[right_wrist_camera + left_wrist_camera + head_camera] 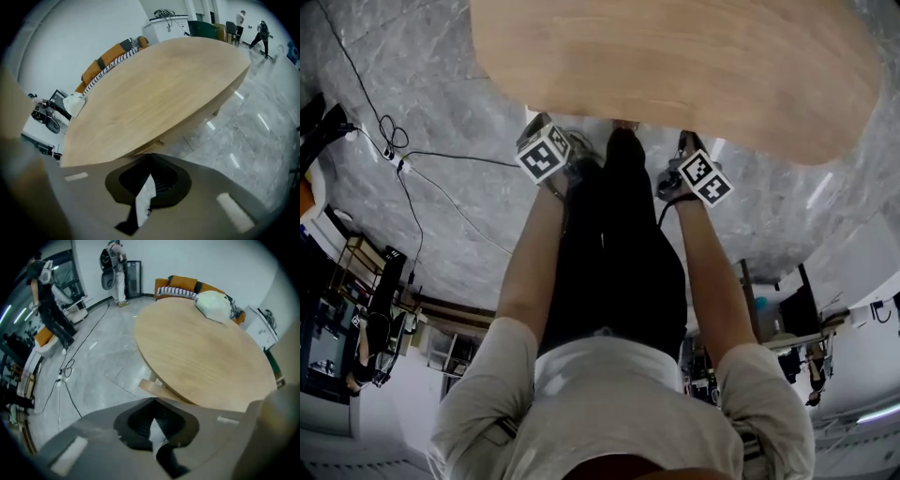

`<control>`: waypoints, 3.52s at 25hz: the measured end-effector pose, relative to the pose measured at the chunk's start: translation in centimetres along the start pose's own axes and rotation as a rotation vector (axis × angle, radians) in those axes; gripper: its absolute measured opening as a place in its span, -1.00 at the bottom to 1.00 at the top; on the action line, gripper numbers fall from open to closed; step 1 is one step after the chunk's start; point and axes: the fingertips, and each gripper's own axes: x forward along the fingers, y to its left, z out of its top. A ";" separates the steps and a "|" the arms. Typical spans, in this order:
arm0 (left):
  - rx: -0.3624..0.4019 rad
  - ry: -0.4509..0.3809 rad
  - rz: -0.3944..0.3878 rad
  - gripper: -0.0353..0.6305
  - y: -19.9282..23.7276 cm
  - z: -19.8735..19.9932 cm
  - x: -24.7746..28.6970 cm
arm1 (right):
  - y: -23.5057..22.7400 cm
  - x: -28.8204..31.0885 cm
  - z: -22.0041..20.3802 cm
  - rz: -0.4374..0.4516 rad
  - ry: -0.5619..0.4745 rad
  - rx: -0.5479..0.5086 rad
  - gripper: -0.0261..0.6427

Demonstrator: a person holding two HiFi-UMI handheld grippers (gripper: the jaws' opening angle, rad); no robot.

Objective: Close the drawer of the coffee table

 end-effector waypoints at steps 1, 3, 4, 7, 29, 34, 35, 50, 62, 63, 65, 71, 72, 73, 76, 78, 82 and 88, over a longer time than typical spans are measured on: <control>0.029 0.000 -0.023 -0.83 -0.2 0.1 0.0 | 0.0 -0.1 0.1 0.002 -0.001 -0.006 -0.91; 0.077 0.002 -0.085 -0.83 -0.8 0.0 -0.2 | 0.1 -0.4 0.3 0.013 0.008 -0.029 -0.91; 0.092 0.003 -0.113 -0.84 -1.1 -0.1 -0.4 | 0.2 -0.6 0.3 0.027 0.012 -0.048 -0.91; 0.185 -0.011 -0.165 -0.84 -1.9 0.0 -0.4 | 1.6 -0.9 0.1 0.090 0.009 -0.154 -0.91; 0.629 -0.609 -0.546 -0.83 -10.3 8.0 -33.6 | 23.8 -35.8 12.7 0.256 -0.824 -0.777 -0.91; 0.703 -0.843 -0.686 -0.83 -14.7 6.0 -47.3 | 26.1 -50.5 11.1 0.306 -1.084 -0.839 -0.91; 0.689 -0.881 -0.728 -0.83 -15.4 5.5 -49.5 | 26.5 -52.4 10.5 0.288 -1.132 -0.885 -0.91; 0.748 -1.236 -0.704 -0.83 -22.8 -8.7 -67.7 | 13.8 -69.7 3.9 0.092 -1.298 -1.005 -0.91; 0.776 -1.197 -0.730 -0.83 -28.0 -17.9 -69.5 | 3.5 -72.4 2.5 0.075 -1.267 -0.917 -0.91; 0.784 -1.197 -0.738 -0.83 -28.7 -18.4 -69.8 | 2.8 -73.0 2.9 0.069 -1.279 -0.913 -0.91; 0.817 -1.201 -0.749 -0.83 -30.2 -19.3 -70.0 | 1.7 -73.8 3.4 0.056 -1.308 -0.904 -0.91; 0.924 -1.204 -0.763 -0.83 -33.6 -21.6 -70.2 | -0.5 -74.1 4.5 0.037 -1.322 -0.884 -0.91; 0.930 -1.201 -0.765 -0.83 -34.1 -21.9 -70.3 | -0.8 -74.4 4.7 0.036 -1.323 -0.886 -0.91; 0.933 -1.197 -0.766 -0.83 -34.4 -22.2 -70.5 | -1.1 -74.6 4.8 0.035 -1.322 -0.891 -0.91; 0.927 -1.183 -0.759 -0.83 -35.0 -22.5 -70.7 | -1.6 -74.6 4.8 0.038 -1.310 -0.904 -0.91; 0.914 -1.168 -0.756 -0.83 -34.7 -22.4 -70.4 | -1.7 -74.1 4.5 0.035 -1.293 -0.915 -0.91; 0.898 -1.130 -0.734 -0.83 -33.4 -22.3 -69.0 | -1.3 -72.9 4.2 0.031 -1.255 -0.932 -0.91; 0.870 -1.067 -0.750 -0.83 -31.6 -19.9 -66.4 | 0.8 -70.2 4.1 -0.012 -1.204 -0.976 -0.91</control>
